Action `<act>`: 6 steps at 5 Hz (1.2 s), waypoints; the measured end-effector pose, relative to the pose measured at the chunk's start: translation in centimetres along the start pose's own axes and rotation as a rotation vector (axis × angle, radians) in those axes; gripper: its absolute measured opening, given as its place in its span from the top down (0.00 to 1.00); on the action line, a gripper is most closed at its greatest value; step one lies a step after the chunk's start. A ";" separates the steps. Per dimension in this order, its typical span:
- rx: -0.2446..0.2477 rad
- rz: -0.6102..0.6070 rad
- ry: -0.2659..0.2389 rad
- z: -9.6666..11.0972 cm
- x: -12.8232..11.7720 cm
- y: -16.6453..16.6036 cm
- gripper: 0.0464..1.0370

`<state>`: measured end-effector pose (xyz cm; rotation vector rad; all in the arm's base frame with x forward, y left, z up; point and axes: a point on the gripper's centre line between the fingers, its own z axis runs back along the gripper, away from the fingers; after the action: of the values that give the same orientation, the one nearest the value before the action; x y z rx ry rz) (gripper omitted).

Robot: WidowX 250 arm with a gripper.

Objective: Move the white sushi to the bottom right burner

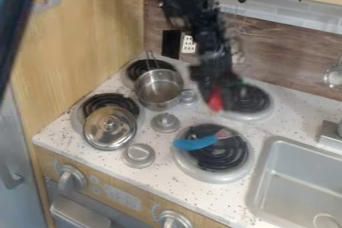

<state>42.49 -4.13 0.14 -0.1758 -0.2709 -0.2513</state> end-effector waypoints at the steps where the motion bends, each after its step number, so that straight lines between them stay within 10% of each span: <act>1: 0.024 0.031 0.046 -0.2 -1.9 0.2 0.51; 6: 0.020 0.086 0.299 -2.0 -3.0 1.0 0.51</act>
<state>40.44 -2.98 -2.76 -0.1280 0.0309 -0.1865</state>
